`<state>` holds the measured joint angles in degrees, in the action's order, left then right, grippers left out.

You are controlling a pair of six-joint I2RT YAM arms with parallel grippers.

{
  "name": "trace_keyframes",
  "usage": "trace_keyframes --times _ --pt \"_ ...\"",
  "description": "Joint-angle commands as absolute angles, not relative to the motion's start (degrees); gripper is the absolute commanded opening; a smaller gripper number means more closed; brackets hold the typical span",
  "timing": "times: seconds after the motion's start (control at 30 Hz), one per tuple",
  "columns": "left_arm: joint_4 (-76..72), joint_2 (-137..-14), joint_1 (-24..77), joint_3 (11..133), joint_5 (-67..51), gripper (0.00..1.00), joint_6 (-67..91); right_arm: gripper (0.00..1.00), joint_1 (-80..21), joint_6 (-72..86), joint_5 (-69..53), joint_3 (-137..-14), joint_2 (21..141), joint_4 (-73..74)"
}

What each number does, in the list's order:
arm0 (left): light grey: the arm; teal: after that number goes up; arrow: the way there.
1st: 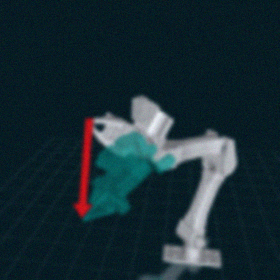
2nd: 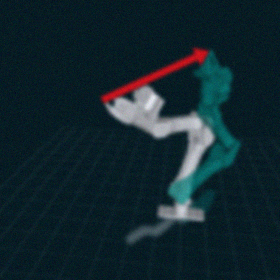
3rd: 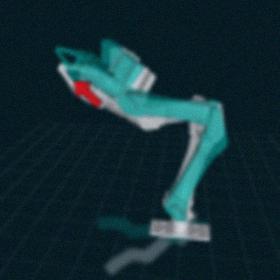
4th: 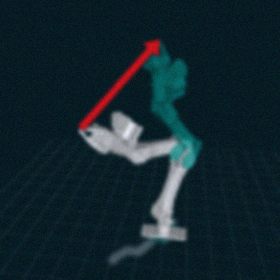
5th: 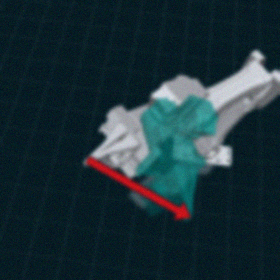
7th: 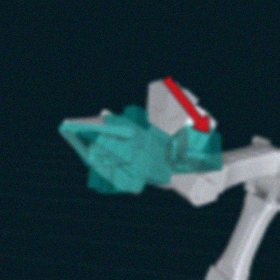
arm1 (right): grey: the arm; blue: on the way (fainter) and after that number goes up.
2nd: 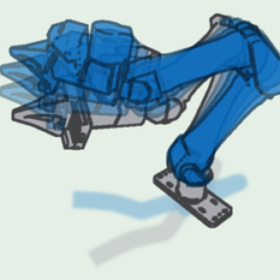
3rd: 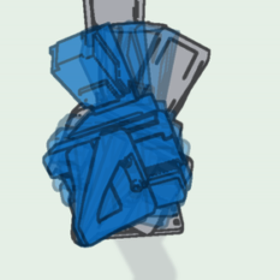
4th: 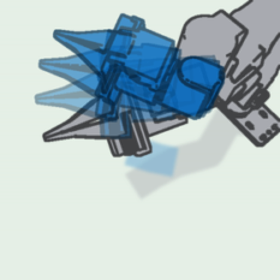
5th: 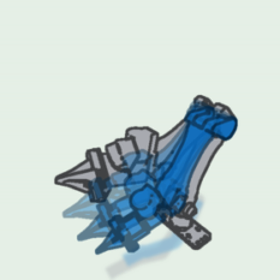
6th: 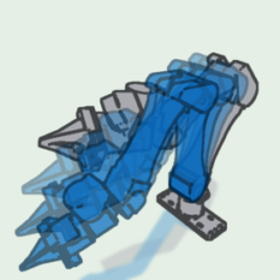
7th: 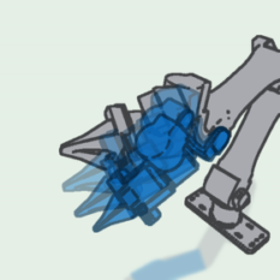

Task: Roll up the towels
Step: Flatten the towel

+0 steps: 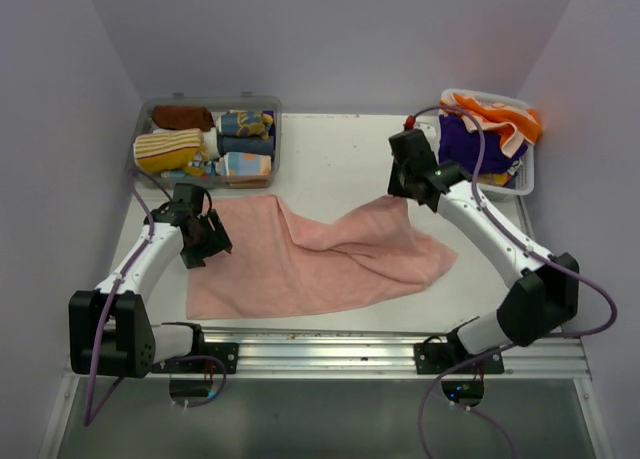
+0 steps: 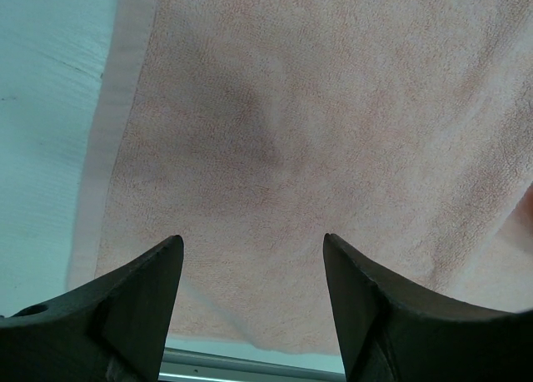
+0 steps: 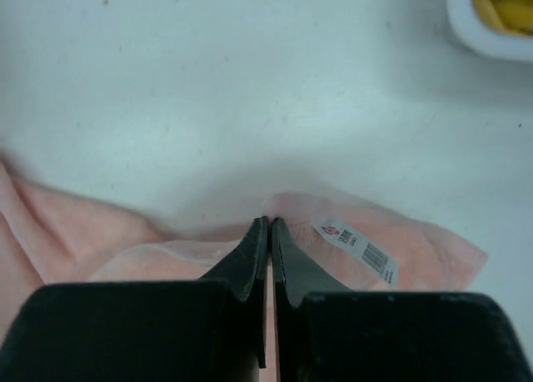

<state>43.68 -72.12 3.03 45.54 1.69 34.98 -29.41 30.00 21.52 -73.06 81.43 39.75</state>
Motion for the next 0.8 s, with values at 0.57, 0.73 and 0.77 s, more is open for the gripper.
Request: trace_keyframes --times 0.57,0.73,0.77 --pt "34.19 -79.88 2.81 45.35 -0.44 0.72 35.07 0.56 -17.49 28.03 8.36 -56.44 77.70 35.33" --pt "31.82 -87.34 2.81 50.09 -0.26 0.72 34.28 0.54 -17.40 29.18 7.47 -50.29 78.75 32.35" --pt "31.73 -88.32 2.81 51.05 -0.26 0.72 34.10 0.54 -17.40 29.35 8.34 -49.75 79.62 32.34"
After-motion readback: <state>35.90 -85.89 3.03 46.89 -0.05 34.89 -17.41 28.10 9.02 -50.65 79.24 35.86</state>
